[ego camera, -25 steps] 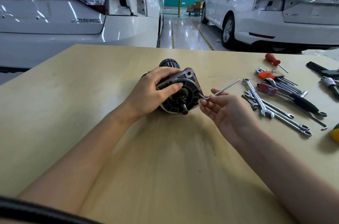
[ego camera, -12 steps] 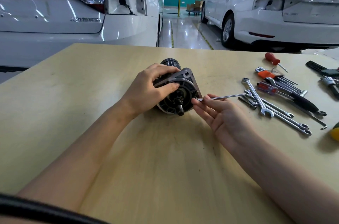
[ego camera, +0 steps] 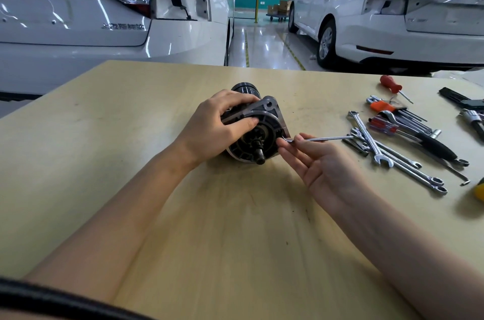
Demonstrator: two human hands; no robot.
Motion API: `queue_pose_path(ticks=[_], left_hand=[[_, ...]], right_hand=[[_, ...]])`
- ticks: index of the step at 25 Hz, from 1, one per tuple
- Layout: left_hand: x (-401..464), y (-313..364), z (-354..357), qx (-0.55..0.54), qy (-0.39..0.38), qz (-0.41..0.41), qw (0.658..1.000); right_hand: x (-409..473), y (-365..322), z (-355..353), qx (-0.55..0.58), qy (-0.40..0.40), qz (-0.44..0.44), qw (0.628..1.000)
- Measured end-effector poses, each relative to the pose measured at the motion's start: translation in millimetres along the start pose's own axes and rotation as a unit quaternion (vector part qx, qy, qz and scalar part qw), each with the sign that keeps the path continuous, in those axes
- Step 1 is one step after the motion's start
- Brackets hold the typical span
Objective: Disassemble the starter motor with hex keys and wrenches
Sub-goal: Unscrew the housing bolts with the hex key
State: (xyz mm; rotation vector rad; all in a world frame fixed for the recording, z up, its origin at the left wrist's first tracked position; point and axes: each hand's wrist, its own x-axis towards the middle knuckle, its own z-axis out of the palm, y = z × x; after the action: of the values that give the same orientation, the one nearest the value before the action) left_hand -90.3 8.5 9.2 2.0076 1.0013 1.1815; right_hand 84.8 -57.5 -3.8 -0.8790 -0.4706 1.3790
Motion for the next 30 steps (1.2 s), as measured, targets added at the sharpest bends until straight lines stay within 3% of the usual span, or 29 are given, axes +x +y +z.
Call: queue_pose_path(ticks=[13, 17, 20, 22, 24, 28, 30], left_hand=[[-0.7, 0.9, -0.4, 0.005, -0.001, -0.002, 1.0], [-1.5, 4.2, -0.3, -0.023, -0.012, -0.021, 0.999], [-1.1, 6.6, -2.3, -0.054, -0.021, -0.04, 0.997], [-1.7, 6.4, -5.0, -0.074, -0.03, -0.053, 0.995], [-2.2, 4.6, -8.2, -0.099, -0.041, -0.07, 0.992], [3.1, 1.6, -18.7, -0.171, -0.05, -0.108, 0.978], [6.3, 1.2, -24.4, -0.195, -0.06, -0.122, 0.971]], right_hand=[[-0.2, 1.2, 1.3, 0.007, -0.009, -0.021, 1.0], [-2.8, 1.0, 0.4, -0.067, -0.013, -0.086, 0.994], [-5.3, -0.4, 2.5, -0.177, -0.027, -0.17, 0.969], [-3.8, 0.6, 5.1, -0.271, -0.036, -0.246, 0.93], [-0.4, 4.5, 5.7, -0.372, -0.033, -0.34, 0.863], [2.3, 8.1, 2.9, -0.582, -0.056, -0.535, 0.61], [2.2, 7.9, 2.7, -0.629, -0.075, -0.547, 0.548]])
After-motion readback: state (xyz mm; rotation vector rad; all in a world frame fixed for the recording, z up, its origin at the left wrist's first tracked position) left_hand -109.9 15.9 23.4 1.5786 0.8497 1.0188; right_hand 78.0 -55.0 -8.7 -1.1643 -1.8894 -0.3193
